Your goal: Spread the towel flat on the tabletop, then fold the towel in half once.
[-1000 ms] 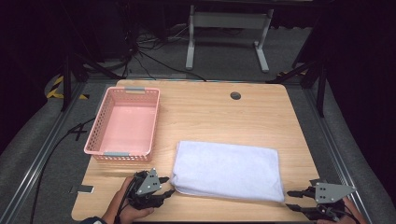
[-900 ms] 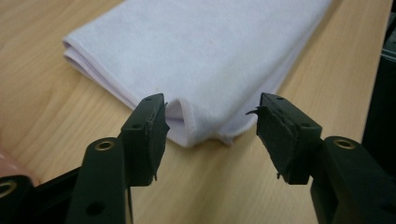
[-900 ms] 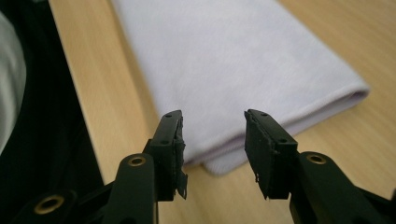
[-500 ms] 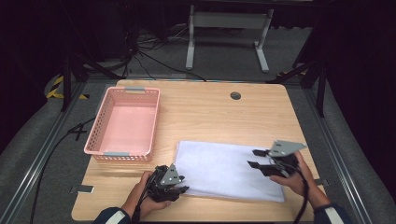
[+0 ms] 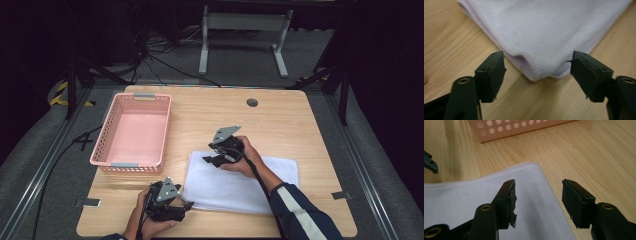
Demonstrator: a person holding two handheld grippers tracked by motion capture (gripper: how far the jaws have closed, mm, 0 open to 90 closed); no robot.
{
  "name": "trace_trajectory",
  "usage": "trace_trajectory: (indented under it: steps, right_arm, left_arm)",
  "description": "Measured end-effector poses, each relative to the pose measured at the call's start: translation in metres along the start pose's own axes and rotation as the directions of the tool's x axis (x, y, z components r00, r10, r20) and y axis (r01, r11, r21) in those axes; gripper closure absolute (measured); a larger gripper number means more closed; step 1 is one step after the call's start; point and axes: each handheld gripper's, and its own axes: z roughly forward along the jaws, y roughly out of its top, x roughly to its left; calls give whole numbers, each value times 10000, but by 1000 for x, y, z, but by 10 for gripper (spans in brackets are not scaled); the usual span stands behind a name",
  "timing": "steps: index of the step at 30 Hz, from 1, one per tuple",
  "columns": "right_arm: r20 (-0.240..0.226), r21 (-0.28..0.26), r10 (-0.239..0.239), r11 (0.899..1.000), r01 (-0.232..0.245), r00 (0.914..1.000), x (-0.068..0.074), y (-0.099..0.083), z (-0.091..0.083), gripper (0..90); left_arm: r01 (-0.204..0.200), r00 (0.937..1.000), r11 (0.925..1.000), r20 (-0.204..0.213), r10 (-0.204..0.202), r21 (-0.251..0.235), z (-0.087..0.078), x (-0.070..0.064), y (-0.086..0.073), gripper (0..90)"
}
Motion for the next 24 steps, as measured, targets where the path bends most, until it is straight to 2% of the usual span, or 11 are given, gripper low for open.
trace_trajectory:
  steps: [1, 2, 4, 6, 9, 11, 12, 16, 18, 20, 24]
  right_arm:
    - [-113, 58, -29, 10000, 29, 9999, -1, 3, 7, 439]
    - [37, 313, -42, 9995, 41, 10000, -2, 9, 19, 425]
    - [-157, 386, -10, 9993, 16, 9999, -4, 11, 27, 414]
    - [-146, 531, 21, 9986, -13, 9999, -4, 12, 32, 411]
    - [-90, 1090, -122, 9940, 131, 9999, -6, 14, 48, 385]
    - [-304, 1253, 96, 9921, -58, 9995, -8, 14, 55, 384]
    - [-315, 1345, 95, 9909, -52, 9995, -8, 14, 58, 376]
    - [-472, 1388, 307, 9900, -239, 9984, -12, 13, 59, 353]
    - [-518, 1432, 621, 9882, -541, 9967, -14, 12, 60, 341]
    - [-580, 1424, 459, 9891, -372, 9973, -14, 12, 59, 345]
    - [-605, 1439, 429, 9890, -338, 9972, -15, 14, 58, 351]
  left_arm:
    - [163, 9999, 9999, 8, -163, 41, 1, 1, 0, 236]
    - [169, 9998, 9996, 137, -172, 229, 4, 2, 0, 208]
    - [14, 9993, 9985, 384, -35, 547, 14, 3, 1, 200]
    - [56, 9992, 9981, 388, -80, 620, 17, 4, 1, 195]
    - [31, 9994, 9974, 337, -56, 719, 24, 6, 2, 179]
    - [-131, 9998, 9979, 164, 121, 629, 25, 5, 1, 174]
    - [-248, 9996, 9979, 135, 240, 596, 26, 5, 1, 167]
    - [-169, 9998, 9982, 155, 160, 583, 26, 4, 1, 167]
    - [-305, 9994, 9980, 191, 295, 562, 27, 5, 2, 170]
    - [-324, 9993, 9980, 228, 312, 536, 28, 5, 2, 172]
    - [-311, 9992, 9978, 269, 295, 586, 27, 5, 2, 177]
